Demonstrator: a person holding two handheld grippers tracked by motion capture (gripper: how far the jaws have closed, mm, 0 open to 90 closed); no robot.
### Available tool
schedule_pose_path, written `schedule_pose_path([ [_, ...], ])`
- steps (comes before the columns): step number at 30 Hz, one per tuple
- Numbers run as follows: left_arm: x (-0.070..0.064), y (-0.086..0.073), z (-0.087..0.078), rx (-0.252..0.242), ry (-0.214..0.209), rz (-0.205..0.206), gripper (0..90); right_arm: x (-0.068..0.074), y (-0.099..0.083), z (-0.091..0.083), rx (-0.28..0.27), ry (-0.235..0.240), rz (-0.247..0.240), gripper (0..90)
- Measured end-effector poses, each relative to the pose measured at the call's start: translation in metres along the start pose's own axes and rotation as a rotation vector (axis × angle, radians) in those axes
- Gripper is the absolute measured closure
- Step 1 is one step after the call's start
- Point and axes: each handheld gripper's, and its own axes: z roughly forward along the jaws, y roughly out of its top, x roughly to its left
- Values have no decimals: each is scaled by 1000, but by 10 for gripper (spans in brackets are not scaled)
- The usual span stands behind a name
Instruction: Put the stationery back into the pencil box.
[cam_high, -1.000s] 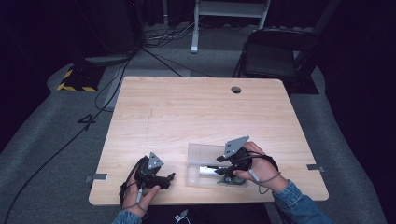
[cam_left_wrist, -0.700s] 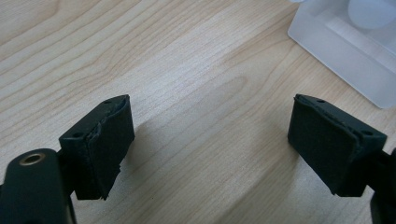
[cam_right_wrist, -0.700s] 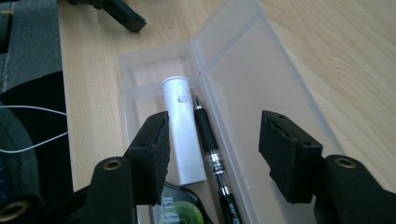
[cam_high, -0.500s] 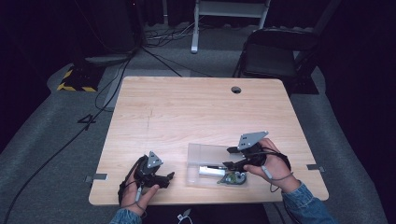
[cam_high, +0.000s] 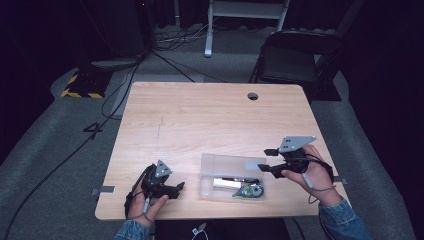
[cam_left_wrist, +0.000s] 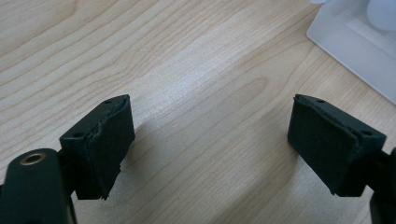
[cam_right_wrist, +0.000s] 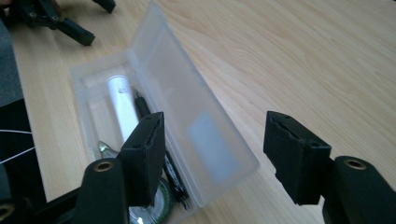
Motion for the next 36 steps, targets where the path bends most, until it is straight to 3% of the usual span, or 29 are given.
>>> schedule_pose_path([
  [4, 2, 0, 0, 2, 5, 10, 151, -11, -12, -13, -14, -41, 49, 384],
  [14, 6, -1, -1, -2, -8, 17, 151, -29, -36, -20, -1, -96, 120, 369],
  [31, 12, -4, -4, 0, -10, 24, 151, -55, -87, -2, 14, -190, 221, 362],
  [36, 13, -4, -4, 0, -8, 28, 151, -60, -101, 7, 48, -207, 238, 348],
])
